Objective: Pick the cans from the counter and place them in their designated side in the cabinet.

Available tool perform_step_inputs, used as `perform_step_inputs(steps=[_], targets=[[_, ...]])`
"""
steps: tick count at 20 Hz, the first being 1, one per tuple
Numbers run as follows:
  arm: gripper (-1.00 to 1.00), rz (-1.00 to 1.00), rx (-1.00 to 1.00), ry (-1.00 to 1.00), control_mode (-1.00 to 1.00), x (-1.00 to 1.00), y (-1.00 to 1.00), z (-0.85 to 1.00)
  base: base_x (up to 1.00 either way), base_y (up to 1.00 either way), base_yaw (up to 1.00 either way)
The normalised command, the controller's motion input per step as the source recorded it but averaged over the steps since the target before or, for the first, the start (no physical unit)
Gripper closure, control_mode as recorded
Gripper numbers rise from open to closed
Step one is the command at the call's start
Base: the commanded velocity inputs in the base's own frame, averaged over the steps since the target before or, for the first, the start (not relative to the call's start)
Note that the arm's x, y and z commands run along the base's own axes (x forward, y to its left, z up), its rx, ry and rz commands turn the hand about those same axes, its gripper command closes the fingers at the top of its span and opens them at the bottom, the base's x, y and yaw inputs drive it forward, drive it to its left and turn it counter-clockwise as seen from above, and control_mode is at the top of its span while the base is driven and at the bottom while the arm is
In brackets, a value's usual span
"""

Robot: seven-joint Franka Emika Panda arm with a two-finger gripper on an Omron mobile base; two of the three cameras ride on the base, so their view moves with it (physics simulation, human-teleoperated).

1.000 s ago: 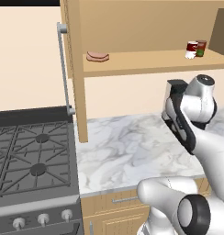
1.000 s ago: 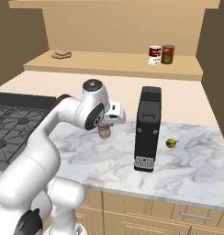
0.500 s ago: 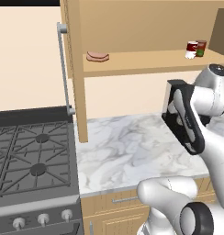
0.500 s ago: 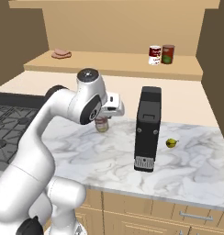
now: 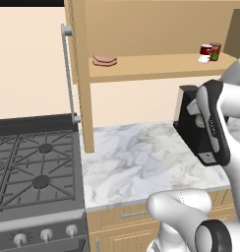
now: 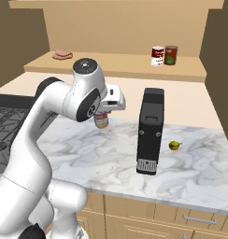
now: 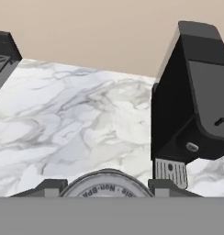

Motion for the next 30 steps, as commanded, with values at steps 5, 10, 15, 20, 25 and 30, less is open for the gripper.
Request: perform_step_inputs(steps=[5,10,15,20,25,30], targets=[[1.0,0.02,0.0,-0.01,-1.0,-0.29,0.0,0.4,0.0,0.0,0.0],[1.0,0.03,0.0,-0.03,-1.0,-0.12,0.0,0.39,0.0,0.0,0.0],[1.0,0.04,0.0,-0.06,-1.0,0.0,-0.02,0.3,0.0,0.0,0.0],[1.0,0.04,0.0,-0.09,-1.0,0.01,-0.03,0.24,0.0,0.0,0.0],[1.0,0.04,0.0,-0.1,-1.0,0.09,-0.01,0.19,0.0,0.0,0.0],[1.0,0.03,0.0,-0.1,-1.0,0.15,0.0,0.15,0.0,0.0,0.0]])
